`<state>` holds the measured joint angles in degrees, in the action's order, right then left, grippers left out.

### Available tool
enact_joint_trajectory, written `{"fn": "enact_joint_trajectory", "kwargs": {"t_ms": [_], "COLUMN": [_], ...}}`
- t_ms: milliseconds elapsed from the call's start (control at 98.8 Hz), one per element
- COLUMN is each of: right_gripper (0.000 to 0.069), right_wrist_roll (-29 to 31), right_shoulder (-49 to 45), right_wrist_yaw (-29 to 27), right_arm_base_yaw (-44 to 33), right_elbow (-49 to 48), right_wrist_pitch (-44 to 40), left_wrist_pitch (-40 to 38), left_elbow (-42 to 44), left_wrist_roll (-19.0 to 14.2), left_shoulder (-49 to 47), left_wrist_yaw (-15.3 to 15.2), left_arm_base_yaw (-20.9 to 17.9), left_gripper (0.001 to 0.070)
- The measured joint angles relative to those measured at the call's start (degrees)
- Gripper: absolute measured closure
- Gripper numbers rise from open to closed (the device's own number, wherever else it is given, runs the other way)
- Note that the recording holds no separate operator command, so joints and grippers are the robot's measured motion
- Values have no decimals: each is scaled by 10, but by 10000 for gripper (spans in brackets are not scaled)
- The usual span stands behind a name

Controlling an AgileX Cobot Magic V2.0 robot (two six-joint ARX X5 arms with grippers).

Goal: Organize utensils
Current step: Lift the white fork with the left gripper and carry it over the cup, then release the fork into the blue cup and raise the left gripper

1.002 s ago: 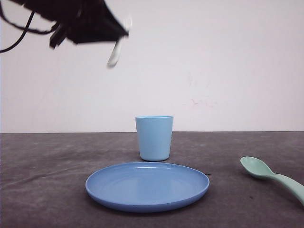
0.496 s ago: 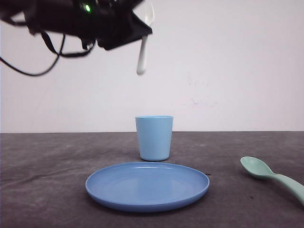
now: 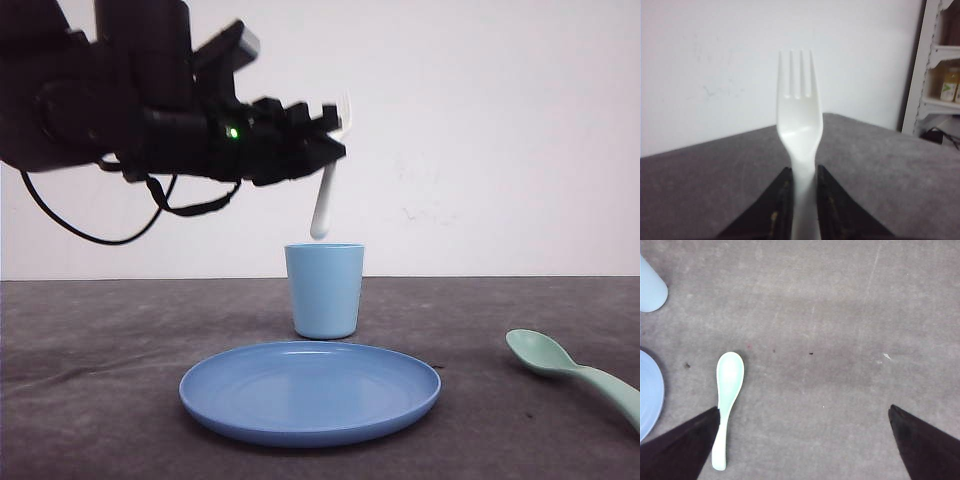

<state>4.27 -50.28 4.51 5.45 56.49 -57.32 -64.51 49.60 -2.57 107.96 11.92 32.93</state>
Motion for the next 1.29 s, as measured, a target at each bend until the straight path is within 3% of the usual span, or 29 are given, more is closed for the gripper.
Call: {"fn": "enact_joint_trajectory", "kwargs": {"t_ms": [314, 921, 991, 1143, 1295], "right_gripper": [11, 11, 11, 11, 11], "right_wrist_roll": [0, 0, 0, 0, 0], "right_shoulder": [0, 0, 0, 0, 0], "right_wrist_yaw": [0, 0, 0, 0, 0], "right_arm_base_yaw": [0, 0, 0, 0, 0], "right_elbow": [0, 0, 0, 0, 0], "right_wrist_pitch": [-3, -12, -13, -13, -13], "left_wrist_pitch": [93, 116, 116, 116, 116], "left_elbow": [0, 0, 0, 0, 0], "left_wrist_roll": [2, 30, 30, 30, 25], "left_shoulder": [3, 19, 19, 19, 19], "left_wrist_yaw": [0, 0, 0, 0, 0], "left_arm_base_yaw": [0, 0, 0, 0, 0], "left_gripper": [663, 660, 624, 475, 438]}}
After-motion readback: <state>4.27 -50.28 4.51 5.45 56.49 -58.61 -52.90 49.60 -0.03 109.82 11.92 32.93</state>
